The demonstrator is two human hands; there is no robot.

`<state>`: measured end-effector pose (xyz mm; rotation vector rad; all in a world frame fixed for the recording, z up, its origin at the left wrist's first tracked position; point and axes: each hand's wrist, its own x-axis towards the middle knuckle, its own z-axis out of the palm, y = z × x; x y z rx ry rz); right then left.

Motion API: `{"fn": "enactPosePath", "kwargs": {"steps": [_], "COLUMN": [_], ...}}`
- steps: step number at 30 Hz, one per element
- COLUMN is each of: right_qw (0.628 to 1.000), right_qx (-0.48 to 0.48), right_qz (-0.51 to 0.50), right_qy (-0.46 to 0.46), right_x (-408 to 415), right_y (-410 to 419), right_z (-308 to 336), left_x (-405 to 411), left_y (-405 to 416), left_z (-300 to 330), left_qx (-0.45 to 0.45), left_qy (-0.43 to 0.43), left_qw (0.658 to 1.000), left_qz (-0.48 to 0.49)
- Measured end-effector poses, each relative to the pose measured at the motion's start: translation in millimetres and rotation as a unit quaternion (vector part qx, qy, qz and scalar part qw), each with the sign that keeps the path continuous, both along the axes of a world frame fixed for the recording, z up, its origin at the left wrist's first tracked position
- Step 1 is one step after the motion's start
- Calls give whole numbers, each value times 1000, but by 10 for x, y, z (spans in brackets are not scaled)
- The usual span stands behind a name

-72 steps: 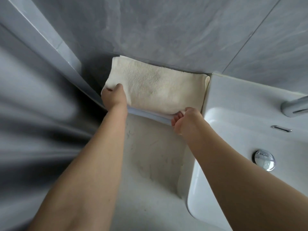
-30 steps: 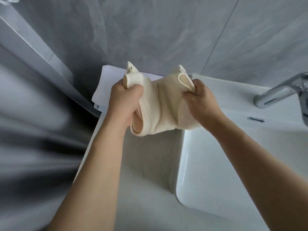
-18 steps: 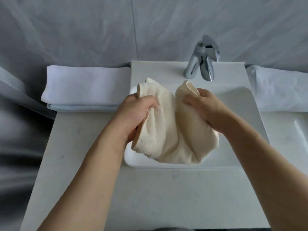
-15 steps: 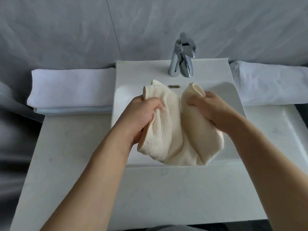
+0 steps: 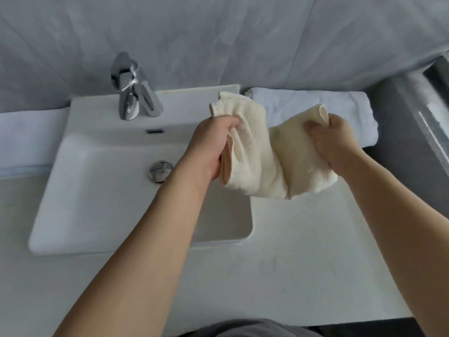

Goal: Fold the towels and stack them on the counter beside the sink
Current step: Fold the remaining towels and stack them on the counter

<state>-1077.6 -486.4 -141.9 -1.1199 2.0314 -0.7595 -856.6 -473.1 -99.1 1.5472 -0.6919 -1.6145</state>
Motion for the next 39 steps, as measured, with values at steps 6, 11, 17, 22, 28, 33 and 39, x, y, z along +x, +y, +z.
{"fn": "enactPosePath", "kwargs": {"steps": [6,11,17,22,28,33,39], "right_qw": [991,979,977,976,951,923,917], "right_qx": [-42,-55,-3,-7,-44,-98,-53], "right_qz": [-65,-64,-37,-76,-78,187,218], "right_qy": [108,187,211,205,297,322,329], "right_x": [-983,-1545,-1786,-1817,-1747,-1322,-1384], "right_y": [-663,-1149,-1412,-1506,-1526,-1311,-1307], "right_z": [-156,-292,-729,-917,-1000,-1106,-1194], "left_x": [-480,-633,-869,-1069,-1199,-1502,-1243], "left_y": [-819,-1402,-1809,-1810,-1678,-1540,-1586], "left_z": [-216,-578,-1122,-1145,-1333,-1489,-1596], "left_qx": [6,21,1,-64,-226,-343,-286], "left_qy": [16,-15,-293,-494,-612,-658,-664], "left_qw": [999,1000,955,867,758,642,602], "left_qz": [42,14,-52,-20,-3,-194,-340]}}
